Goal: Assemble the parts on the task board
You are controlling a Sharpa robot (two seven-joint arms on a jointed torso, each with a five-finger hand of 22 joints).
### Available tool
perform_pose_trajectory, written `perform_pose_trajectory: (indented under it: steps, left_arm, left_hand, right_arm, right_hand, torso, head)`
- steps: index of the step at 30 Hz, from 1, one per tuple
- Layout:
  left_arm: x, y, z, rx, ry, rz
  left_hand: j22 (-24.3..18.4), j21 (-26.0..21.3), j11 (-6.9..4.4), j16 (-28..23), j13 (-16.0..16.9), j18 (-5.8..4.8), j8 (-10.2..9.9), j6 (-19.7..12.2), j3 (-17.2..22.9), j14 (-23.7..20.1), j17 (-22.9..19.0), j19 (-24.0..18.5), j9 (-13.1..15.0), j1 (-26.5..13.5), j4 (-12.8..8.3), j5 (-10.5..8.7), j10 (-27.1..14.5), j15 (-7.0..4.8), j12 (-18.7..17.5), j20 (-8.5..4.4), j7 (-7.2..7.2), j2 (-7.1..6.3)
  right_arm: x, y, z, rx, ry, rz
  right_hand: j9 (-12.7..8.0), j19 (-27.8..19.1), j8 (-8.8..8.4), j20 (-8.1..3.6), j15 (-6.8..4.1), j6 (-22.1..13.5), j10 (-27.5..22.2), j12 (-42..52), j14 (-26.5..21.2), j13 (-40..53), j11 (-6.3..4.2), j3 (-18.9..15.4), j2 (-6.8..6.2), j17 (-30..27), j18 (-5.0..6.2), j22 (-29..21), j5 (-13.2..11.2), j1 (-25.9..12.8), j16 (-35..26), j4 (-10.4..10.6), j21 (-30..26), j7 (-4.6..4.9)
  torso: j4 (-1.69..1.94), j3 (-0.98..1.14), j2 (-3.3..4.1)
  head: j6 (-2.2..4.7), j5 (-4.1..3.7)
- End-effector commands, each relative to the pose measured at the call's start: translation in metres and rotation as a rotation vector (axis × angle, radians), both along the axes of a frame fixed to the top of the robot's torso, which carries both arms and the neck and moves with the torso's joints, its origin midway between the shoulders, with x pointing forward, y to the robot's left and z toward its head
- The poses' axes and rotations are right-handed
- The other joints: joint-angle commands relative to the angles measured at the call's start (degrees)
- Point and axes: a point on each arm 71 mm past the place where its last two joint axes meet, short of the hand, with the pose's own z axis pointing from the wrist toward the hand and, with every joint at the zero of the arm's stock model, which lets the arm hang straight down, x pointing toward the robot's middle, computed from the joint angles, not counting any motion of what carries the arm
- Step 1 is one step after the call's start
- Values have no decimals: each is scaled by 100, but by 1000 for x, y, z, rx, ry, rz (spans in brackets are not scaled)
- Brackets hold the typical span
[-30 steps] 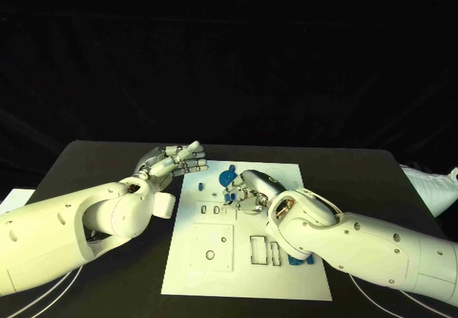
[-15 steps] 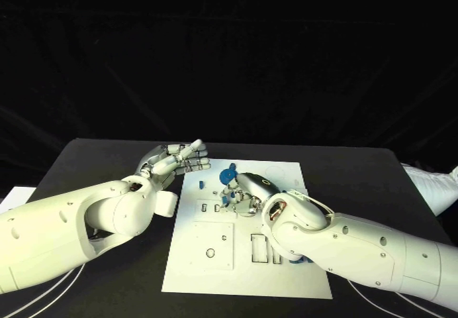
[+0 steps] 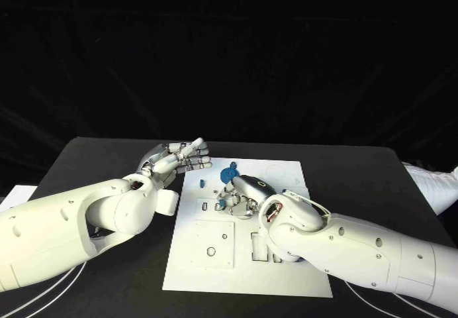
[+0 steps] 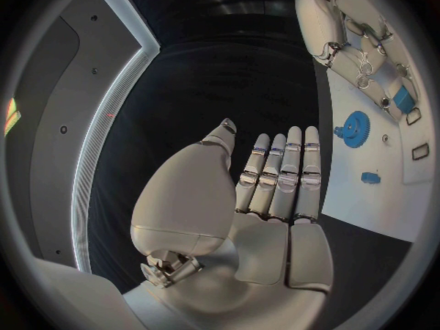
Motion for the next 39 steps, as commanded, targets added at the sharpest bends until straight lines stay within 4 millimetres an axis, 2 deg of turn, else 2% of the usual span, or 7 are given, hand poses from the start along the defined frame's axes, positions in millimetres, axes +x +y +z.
perform_pose_trajectory:
  steps: [1,16,29,34,39]
  left_arm:
    - [-1,-3,2,-13,-9,-14]
    - [-1,-2,1,-13,-7,-14]
    - [-1,-3,1,-14,-7,-16]
    - [-1,-3,1,-13,-6,-16]
    - [-1,-3,1,-13,-5,-16]
  left_hand:
    - [-7,-32,-4,-18,-3,53,-24,-34,-1,-40,-7,-37,-5,-5,-27,-29,-41,12,-19,7,118,-3]
    - [-7,-32,-4,-18,-3,53,-24,-34,-1,-40,-7,-37,-5,-5,-27,-29,-41,12,-19,7,118,-3]
    - [-7,-32,-4,-18,-3,53,-24,-34,-1,-40,-7,-37,-5,-5,-27,-29,-41,12,-19,7,118,-3]
    - [-7,-32,-4,-18,-3,53,-24,-34,-1,-40,-7,-37,-5,-5,-27,-29,-41,12,-19,7,118,-3]
    - [-7,-32,-4,-18,-3,53,-24,-34,-1,-40,-7,-37,-5,-5,-27,-29,-41,12,-19,7,118,-3]
  right_arm:
    - [-1,0,-7,-49,28,13]
    - [-2,-7,-10,-95,32,-6]
    - [-3,-9,-11,-129,45,-18]
    - [-3,-9,-12,-131,46,-21]
    - [-2,-10,-12,-130,41,-23]
  right_hand:
    - [8,-22,-1,-7,-23,41,-1,-32,521,-5,-26,-19,16,1157,-57,-4,32,-77,-20,-31,-32,-11]
    - [-5,-29,-44,-4,-16,3,-16,-89,521,-41,-14,-51,-40,1155,-55,-20,29,-148,-22,-24,-45,5]
    - [-10,-31,-62,1,-10,-2,-30,-143,518,-76,-7,-79,-80,1143,-54,-27,29,-209,-30,-5,-53,12]
    - [-29,-41,-108,11,4,-71,-81,-270,519,-158,12,-143,-185,1145,-52,-46,76,-308,-30,33,-70,38]
    - [-83,-70,-143,49,55,-345,-191,-518,514,-329,74,-245,-341,1127,-47,-92,96,-444,-41,123,-107,111]
  torso:
    - [-2,-3,0]
    - [3,3,3]
    - [1,0,1]
    - [3,-5,0]
    - [3,-5,-3]
  head:
    - [-8,4]
    - [-39,-12]
    - [-49,-21]
    - [-28,-36]
    - [-33,-40]
